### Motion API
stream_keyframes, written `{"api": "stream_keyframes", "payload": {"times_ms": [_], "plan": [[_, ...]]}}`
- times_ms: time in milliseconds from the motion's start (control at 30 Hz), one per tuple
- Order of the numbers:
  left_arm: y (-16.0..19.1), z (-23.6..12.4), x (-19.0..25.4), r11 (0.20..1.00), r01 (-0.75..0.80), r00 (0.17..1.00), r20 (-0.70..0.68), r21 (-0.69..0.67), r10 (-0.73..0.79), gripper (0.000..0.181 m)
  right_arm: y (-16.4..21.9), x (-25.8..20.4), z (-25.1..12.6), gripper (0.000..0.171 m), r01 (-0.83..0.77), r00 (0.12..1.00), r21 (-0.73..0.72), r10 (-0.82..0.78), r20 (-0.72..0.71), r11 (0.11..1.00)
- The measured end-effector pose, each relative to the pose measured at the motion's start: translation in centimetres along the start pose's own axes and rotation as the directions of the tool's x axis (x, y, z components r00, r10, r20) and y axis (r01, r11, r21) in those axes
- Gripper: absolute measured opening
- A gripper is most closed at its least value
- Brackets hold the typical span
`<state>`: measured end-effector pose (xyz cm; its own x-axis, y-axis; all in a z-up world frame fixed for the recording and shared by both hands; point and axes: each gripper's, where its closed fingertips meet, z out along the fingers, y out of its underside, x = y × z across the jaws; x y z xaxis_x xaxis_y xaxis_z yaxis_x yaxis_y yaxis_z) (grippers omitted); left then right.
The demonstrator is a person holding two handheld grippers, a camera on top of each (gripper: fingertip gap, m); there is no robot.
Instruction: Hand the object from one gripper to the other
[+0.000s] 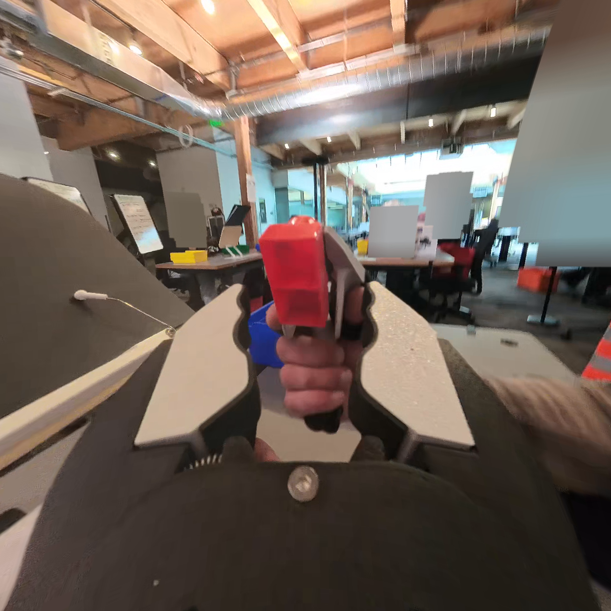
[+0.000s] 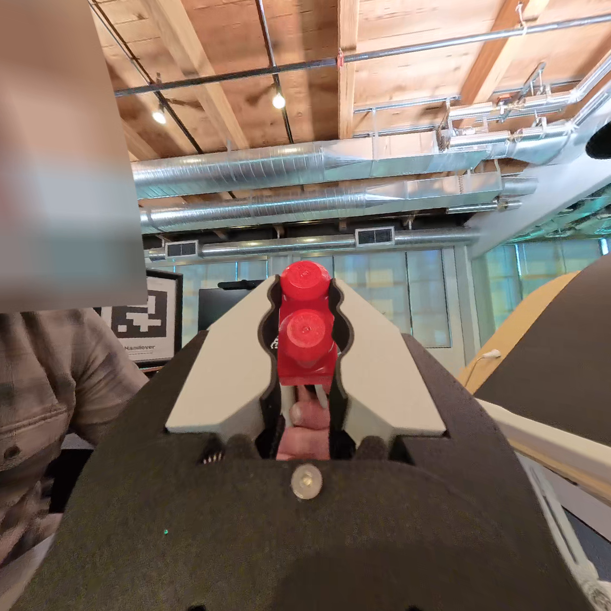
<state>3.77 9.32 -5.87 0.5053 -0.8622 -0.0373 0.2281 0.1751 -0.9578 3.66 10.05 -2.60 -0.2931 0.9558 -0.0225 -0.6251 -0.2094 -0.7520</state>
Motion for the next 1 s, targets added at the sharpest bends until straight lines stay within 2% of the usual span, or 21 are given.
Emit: {"api": "stream_keyframes", "payload": {"times_ms": [133,233,400,567,767,900,1000], "plan": [[-0.3,-0.3,-1.0,0.992,0.12,0.993,0.012,0.049,-0.121,0.06,1.1,-0.1,1.2,0.026,-0.01,1.0,0.046,0.011,-0.004,0.999],[-0.3,-0.4,-1.1,0.992,0.115,0.993,0.012,0.053,-0.116,0.056,1.7,0.4,1.7,0.026,-0.024,0.999,0.074,0.026,-0.036,0.997],[-0.6,-0.8,-1.3,0.991,0.108,0.994,0.023,0.075,-0.11,0.037,2.1,0.3,2.2,0.026,-0.056,0.998,0.096,0.059,-0.029,0.994],[-0.7,-0.9,-1.5,0.991,0.108,0.994,0.028,0.078,-0.11,0.036,2.0,0.4,2.3,0.026,-0.072,0.996,0.108,0.076,-0.035,0.991],[-0.9,-1.0,-1.6,0.993,0.093,0.995,0.027,0.068,-0.095,0.036,2.0,0.5,2.5,0.026,-0.07,0.996,0.086,0.074,-0.044,0.994],[-1.0,-1.1,-1.7,0.999,0.035,0.999,0.039,0.029,-0.036,0.036,2.4,0.8,2.3,0.043,-0.047,0.997,0.017,0.048,-0.061,0.999],[-1.3,-1.3,-1.9,1.0,-0.021,0.999,0.04,-0.012,0.021,0.036,2.6,1.0,2.0,0.043,-0.026,0.997,-0.041,0.023,-0.072,0.999]]}}
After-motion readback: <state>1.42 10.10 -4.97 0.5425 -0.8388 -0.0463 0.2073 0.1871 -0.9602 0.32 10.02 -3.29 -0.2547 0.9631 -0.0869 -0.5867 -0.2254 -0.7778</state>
